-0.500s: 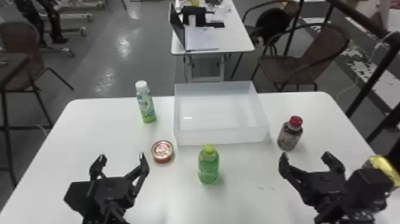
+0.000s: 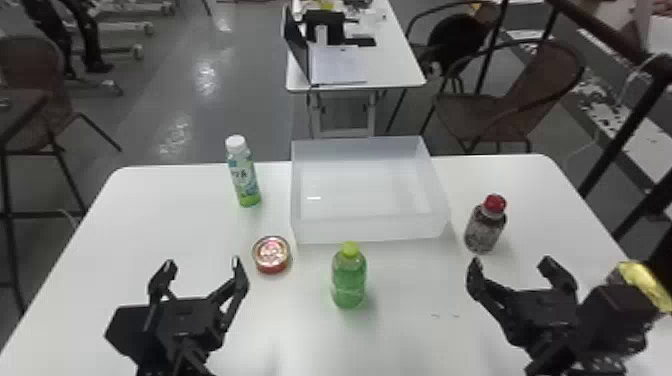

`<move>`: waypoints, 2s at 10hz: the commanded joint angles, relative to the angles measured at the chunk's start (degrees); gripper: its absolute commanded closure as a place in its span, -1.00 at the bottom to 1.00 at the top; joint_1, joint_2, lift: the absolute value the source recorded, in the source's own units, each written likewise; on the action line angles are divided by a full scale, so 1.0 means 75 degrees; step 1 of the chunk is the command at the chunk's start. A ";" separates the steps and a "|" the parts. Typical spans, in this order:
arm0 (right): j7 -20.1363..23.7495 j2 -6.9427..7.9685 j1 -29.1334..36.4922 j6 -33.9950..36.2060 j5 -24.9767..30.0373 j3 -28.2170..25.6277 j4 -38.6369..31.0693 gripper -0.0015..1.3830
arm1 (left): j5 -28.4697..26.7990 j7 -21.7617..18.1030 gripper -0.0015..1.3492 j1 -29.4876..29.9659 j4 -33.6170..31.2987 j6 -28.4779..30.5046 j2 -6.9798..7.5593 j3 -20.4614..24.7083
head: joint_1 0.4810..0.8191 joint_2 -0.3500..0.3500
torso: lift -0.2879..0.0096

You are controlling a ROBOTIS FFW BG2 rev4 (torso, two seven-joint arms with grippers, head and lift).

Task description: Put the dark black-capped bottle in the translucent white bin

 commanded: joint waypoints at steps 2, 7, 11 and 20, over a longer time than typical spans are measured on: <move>-0.0091 -0.0003 0.0053 -0.0023 0.0068 0.0000 -0.0104 -0.87 | -0.0002 0.0004 -0.62 -0.0008 0.0000 -0.0004 -0.0011 0.0000 | 0.27 0.07 | 0.50; -0.6666 -0.0659 0.1775 -0.1605 -0.0951 0.1664 -0.0796 -0.97 | -0.0002 0.0004 -0.62 0.0039 -0.0012 -0.0015 -0.0023 0.0023 | 0.27 -0.22 | 0.50; -0.7193 -0.1210 0.1389 -0.2062 -0.1783 0.1559 0.0681 -0.97 | 0.0069 0.0016 -0.61 0.0050 -0.0012 -0.0015 0.0024 0.0012 | 0.27 -0.37 | 0.50; -0.5599 -0.1842 0.0217 -0.1324 -0.2030 0.0598 0.2064 -0.95 | 0.0057 0.0016 -0.61 0.0109 -0.0012 -0.0051 -0.0128 0.0094 | 0.27 -0.59 | 0.50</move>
